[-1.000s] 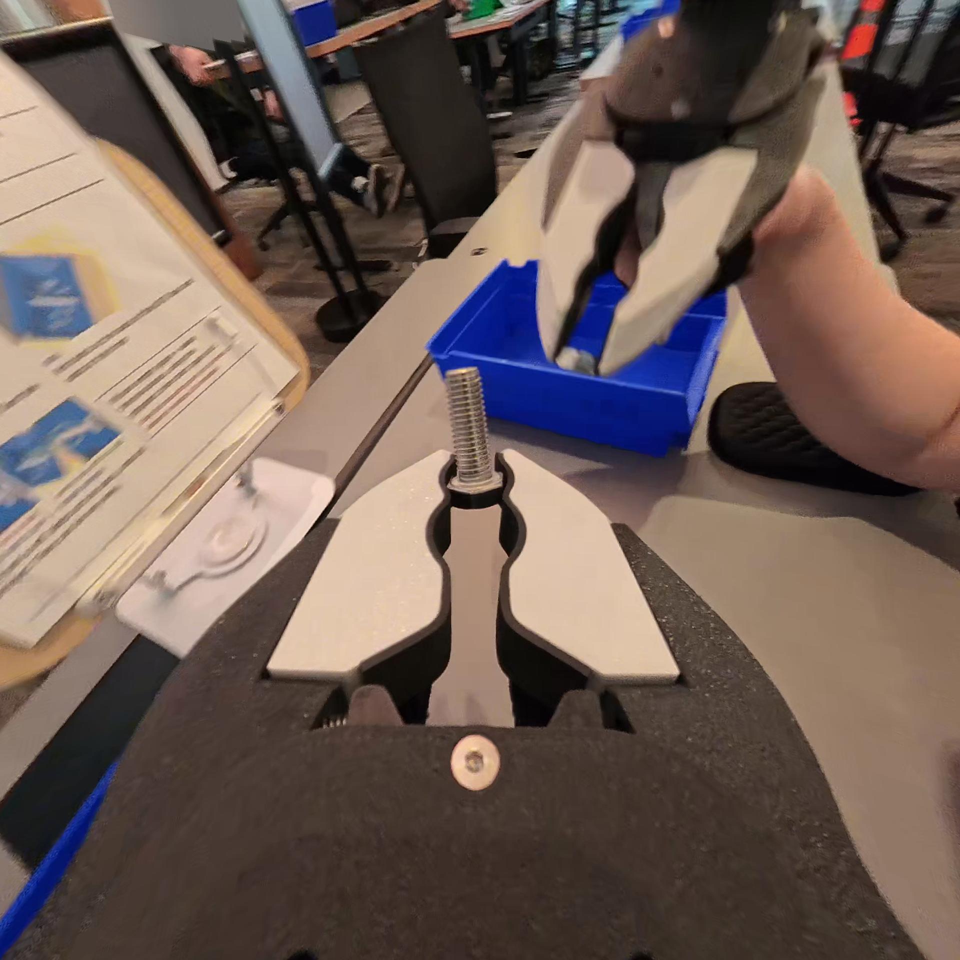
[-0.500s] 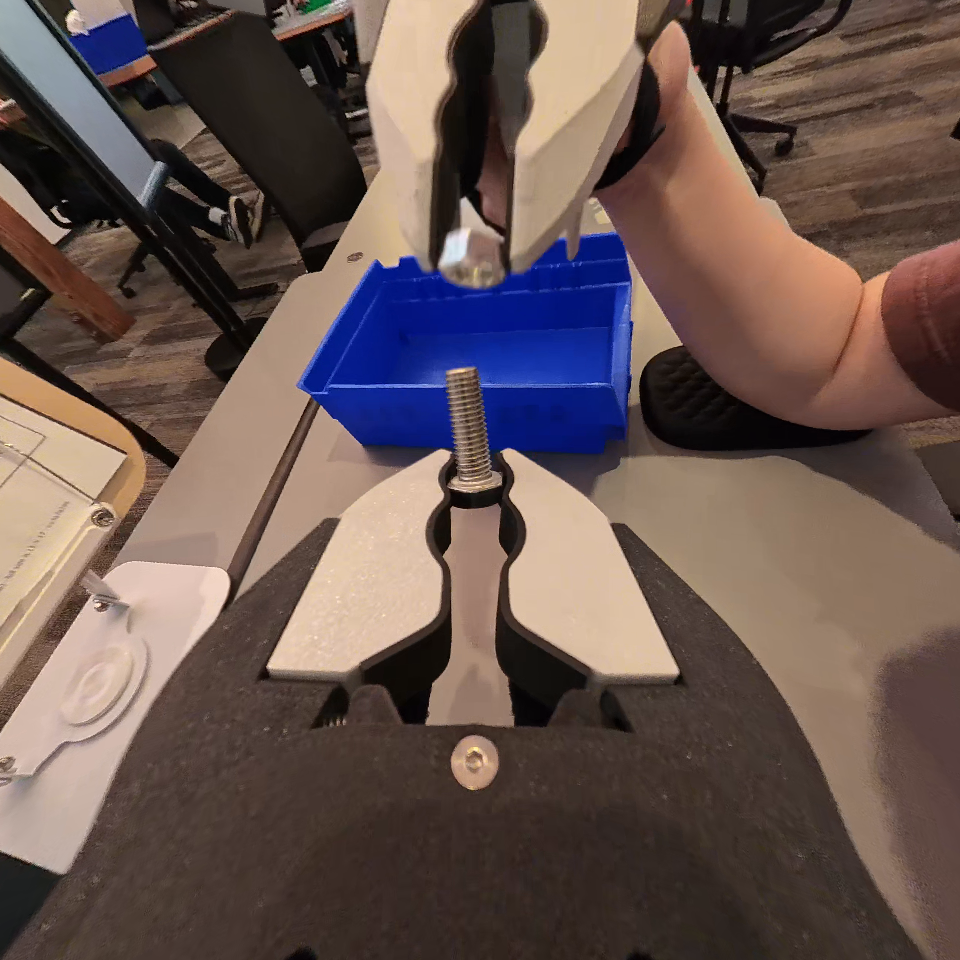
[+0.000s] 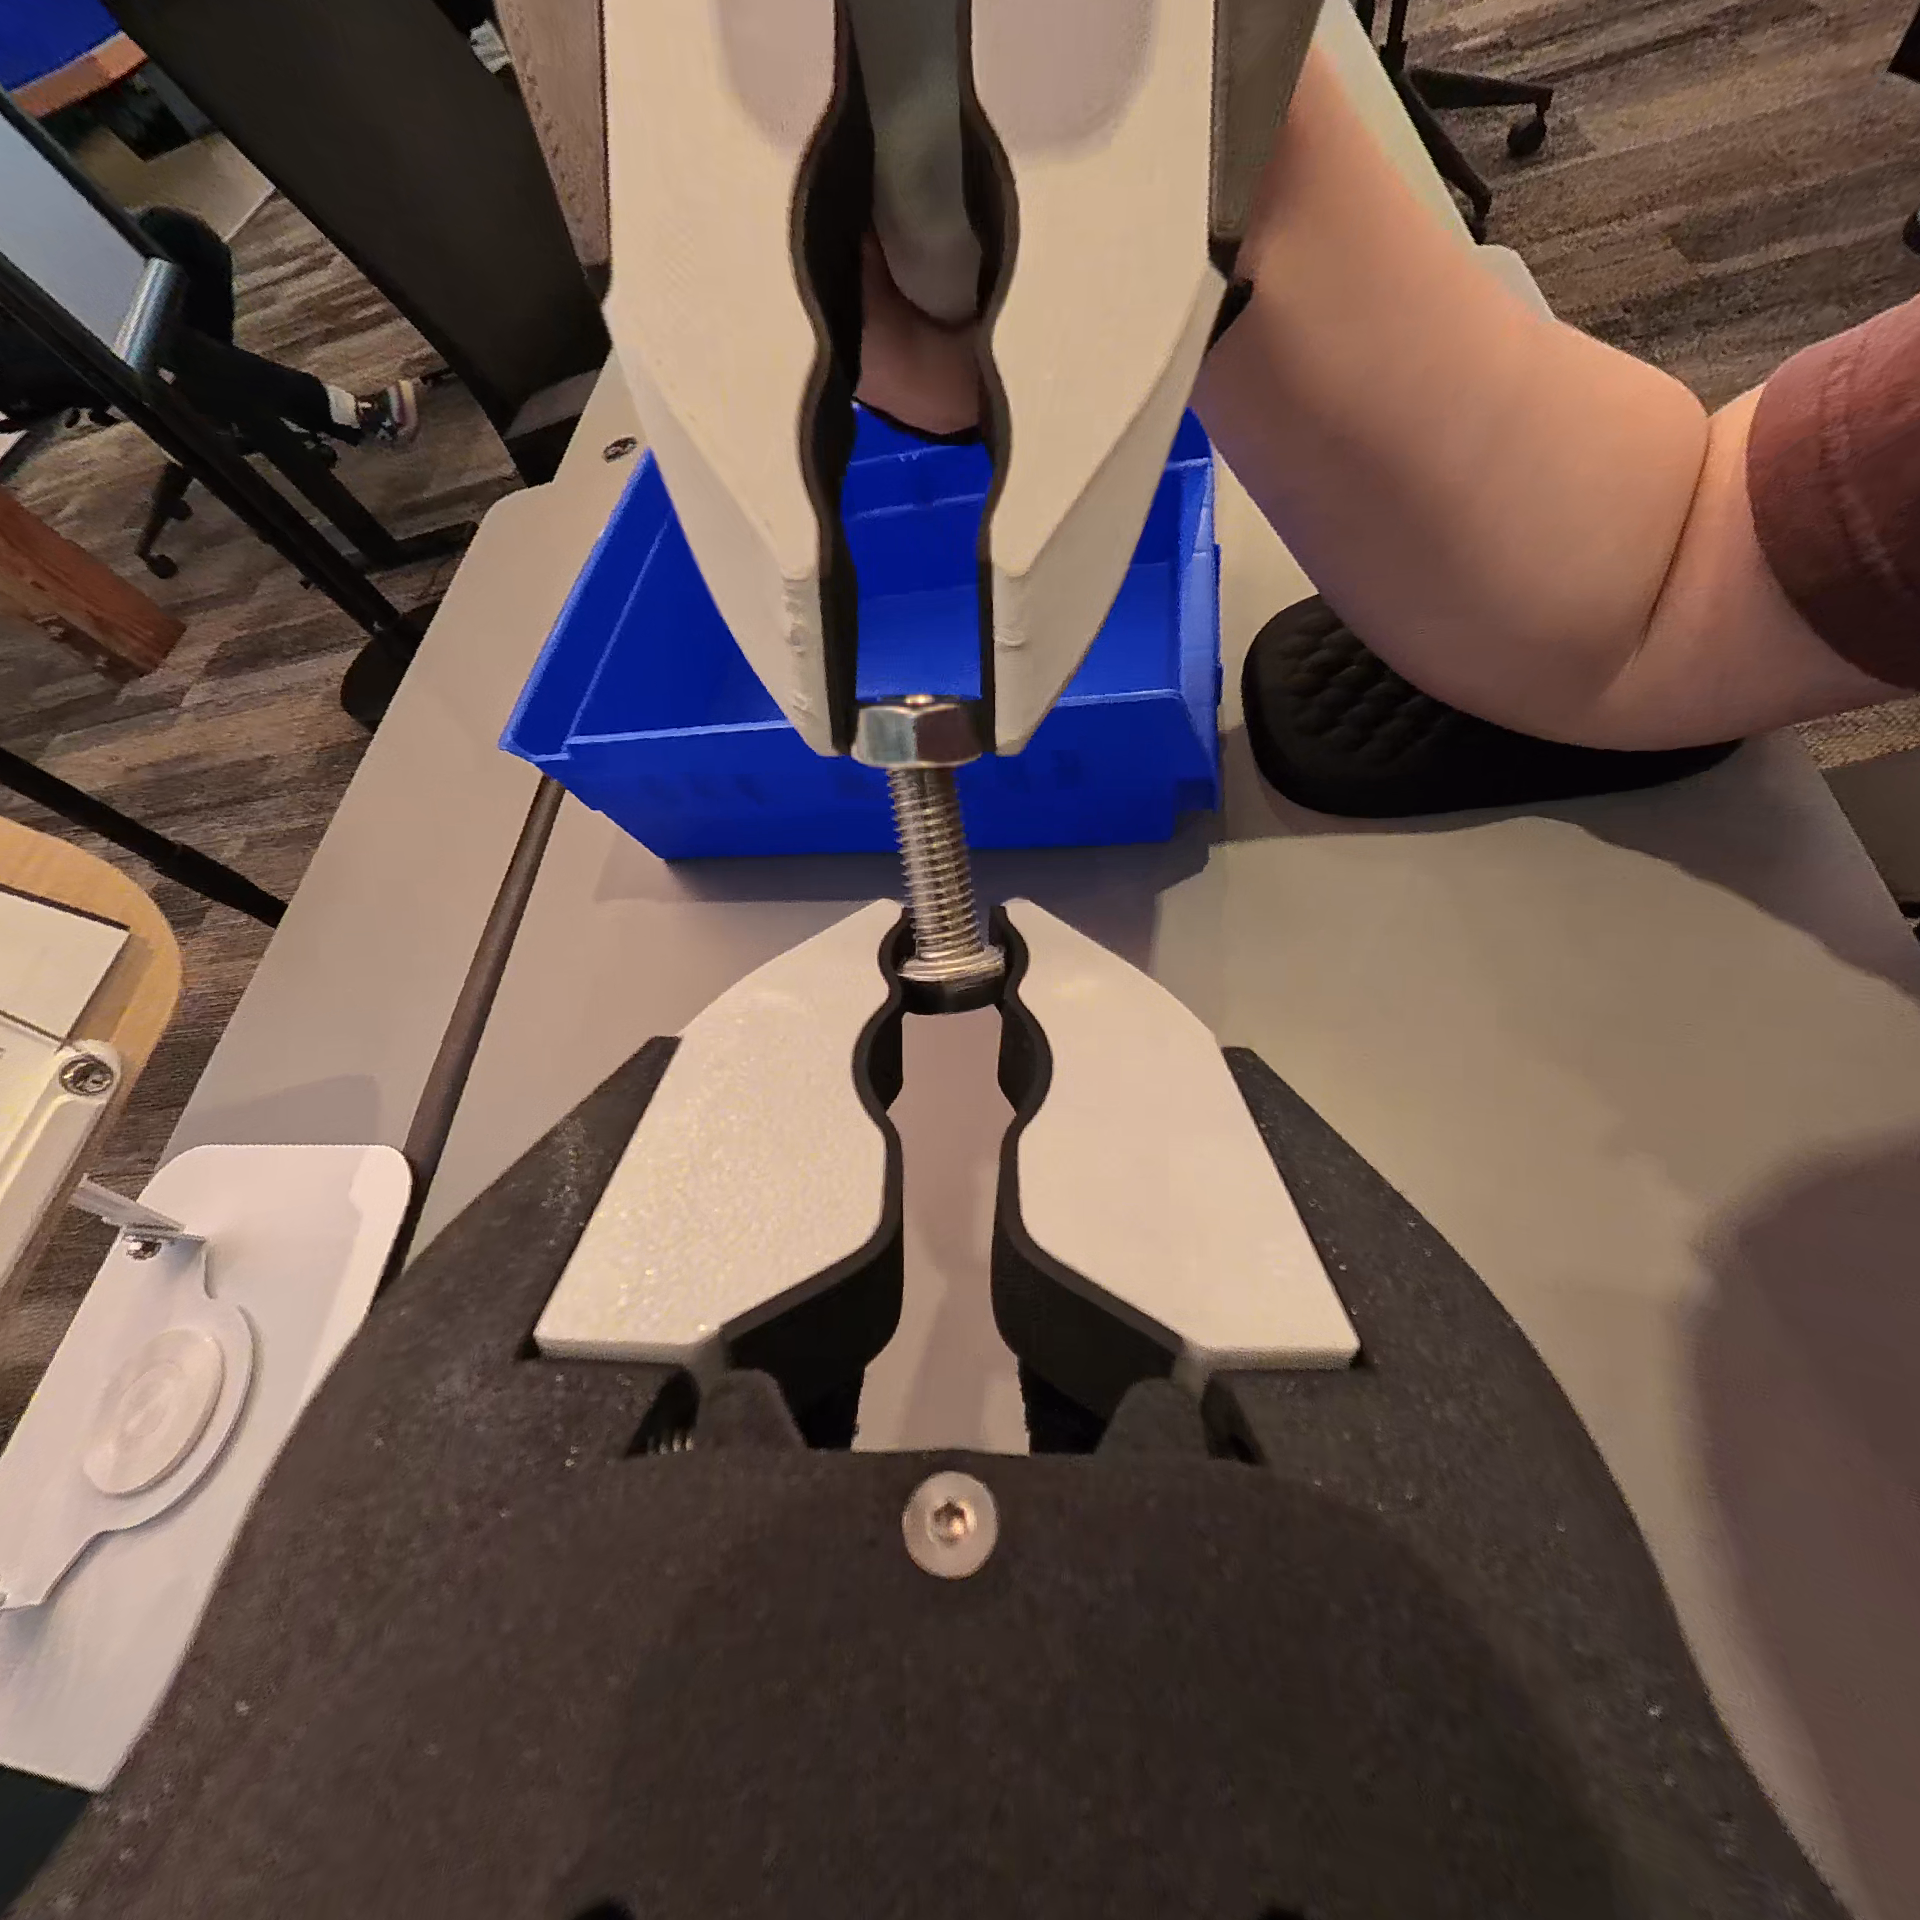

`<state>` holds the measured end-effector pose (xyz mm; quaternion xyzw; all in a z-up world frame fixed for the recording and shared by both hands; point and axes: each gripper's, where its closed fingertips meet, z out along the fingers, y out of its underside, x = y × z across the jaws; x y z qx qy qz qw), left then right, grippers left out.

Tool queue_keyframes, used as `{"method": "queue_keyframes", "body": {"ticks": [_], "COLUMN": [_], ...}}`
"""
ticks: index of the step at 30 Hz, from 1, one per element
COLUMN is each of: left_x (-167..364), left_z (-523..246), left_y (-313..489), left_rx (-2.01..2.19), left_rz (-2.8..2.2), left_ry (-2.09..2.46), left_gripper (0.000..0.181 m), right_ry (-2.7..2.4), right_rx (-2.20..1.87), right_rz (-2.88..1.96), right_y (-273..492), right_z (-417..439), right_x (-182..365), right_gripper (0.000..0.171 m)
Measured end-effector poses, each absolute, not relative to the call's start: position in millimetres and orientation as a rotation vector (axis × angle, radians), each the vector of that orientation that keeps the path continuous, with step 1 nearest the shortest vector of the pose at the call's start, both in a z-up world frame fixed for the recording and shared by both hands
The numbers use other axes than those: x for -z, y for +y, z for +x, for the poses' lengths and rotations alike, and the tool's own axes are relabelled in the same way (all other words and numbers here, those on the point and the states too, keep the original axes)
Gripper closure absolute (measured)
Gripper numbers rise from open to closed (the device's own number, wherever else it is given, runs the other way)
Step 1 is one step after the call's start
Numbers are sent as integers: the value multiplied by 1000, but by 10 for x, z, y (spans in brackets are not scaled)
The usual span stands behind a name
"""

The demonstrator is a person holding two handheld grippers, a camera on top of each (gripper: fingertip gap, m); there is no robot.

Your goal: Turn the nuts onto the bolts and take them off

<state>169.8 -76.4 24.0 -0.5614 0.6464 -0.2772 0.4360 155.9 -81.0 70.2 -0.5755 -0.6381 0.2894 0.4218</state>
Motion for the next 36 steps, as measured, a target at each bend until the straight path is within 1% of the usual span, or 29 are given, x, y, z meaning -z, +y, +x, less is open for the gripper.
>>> {"method": "queue_keyframes", "body": {"ticks": [4, 9, 19, 28, 34, 35, 36], "left_x": [-179, -197, -130, -344, -394, -419, -447], "left_z": [1721, 1733, 1728, 1625, 1546, 1546, 1546], "left_y": [-828, -794, -681, -405, -314, -320, -331], "left_rx": [664, 700, 654, 539, 476, 496, 521], "left_rz": [-1369, -1401, -1470, -1549, -1571, -1565, -1560], "left_ry": [1664, 1621, 1583, 1351, 1291, 1282, 1273], "left_gripper": [168, 168, 168, 168, 168, 168, 168], "right_ry": [-1650, -1568, -1514, -1151, -1055, -1052, -1052], "right_rx": [-734, -854, -809, -924, -916, -924, -932], "right_rz": [-1416, -1487, -1584, -1739, -1739, -1715, -1688], "right_y": [-888, -854, -754, -504, -438, -443, -453], "right_z": [1565, 1499, 1480, 1393, 1334, 1324, 1314], "right_x": [-670, -729, -681, -883, -944, -977, -1014], "right_gripper": [153, 153, 153, 153, 153, 153, 148]}}
